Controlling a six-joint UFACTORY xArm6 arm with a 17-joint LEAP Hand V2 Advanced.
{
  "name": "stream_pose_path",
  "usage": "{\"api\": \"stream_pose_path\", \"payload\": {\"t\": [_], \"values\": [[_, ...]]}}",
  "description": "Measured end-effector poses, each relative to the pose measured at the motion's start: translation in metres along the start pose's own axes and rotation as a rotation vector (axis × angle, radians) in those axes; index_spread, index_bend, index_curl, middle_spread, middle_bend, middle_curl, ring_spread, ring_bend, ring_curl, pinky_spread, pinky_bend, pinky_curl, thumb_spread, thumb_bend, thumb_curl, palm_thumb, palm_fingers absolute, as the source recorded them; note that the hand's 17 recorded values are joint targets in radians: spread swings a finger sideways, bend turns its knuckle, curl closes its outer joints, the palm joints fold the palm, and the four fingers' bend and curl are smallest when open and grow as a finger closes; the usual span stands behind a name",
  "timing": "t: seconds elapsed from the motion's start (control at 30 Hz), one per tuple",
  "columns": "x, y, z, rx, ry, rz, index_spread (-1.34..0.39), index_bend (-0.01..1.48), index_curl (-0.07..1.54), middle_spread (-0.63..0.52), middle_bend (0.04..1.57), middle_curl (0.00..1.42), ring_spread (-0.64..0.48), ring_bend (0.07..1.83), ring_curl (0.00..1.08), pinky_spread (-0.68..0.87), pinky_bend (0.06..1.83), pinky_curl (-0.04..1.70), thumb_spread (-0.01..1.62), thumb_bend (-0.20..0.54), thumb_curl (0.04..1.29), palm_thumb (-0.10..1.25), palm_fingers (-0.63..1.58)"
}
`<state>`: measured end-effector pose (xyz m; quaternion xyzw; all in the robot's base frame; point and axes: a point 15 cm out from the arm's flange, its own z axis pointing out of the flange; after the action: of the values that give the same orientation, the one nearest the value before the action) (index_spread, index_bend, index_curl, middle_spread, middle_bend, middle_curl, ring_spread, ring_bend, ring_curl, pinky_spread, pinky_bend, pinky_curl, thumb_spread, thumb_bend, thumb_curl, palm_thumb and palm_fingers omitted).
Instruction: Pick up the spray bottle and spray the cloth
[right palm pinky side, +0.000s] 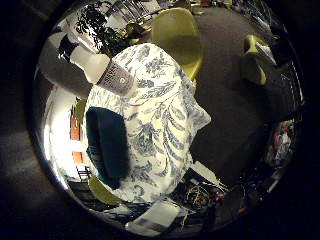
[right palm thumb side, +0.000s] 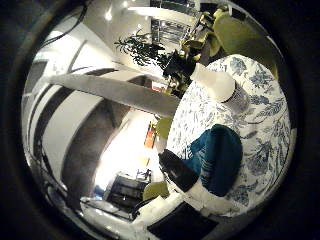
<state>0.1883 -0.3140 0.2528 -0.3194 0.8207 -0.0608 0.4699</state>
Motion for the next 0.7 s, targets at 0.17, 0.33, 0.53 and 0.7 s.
{"api": "stream_pose_path", "payload": {"t": [0.17,0.33,0.53,0.7], "values": [[0.010,-0.010,0.023,-0.010,-0.021,0.014,-0.17,0.15,0.28,0.21,0.26,0.35,0.24,0.42,0.24,0.40,0.57,0.23,1.14,-0.021,0.33,0.54,0.03],[0.012,-0.022,0.036,0.003,-0.052,0.030,-0.14,0.15,0.27,0.22,0.26,0.34,0.24,0.42,0.25,0.41,0.54,0.24,1.13,-0.022,0.33,0.53,0.05],[0.014,-0.043,0.042,0.026,-0.082,0.046,-0.12,0.15,0.26,0.22,0.27,0.34,0.24,0.42,0.26,0.39,0.51,0.26,1.12,-0.021,0.33,0.53,0.06],[0.012,-0.051,0.058,0.017,-0.100,0.038,-0.10,0.15,0.26,0.22,0.27,0.34,0.24,0.42,0.26,0.39,0.50,0.27,1.12,-0.022,0.33,0.54,0.06]]}}
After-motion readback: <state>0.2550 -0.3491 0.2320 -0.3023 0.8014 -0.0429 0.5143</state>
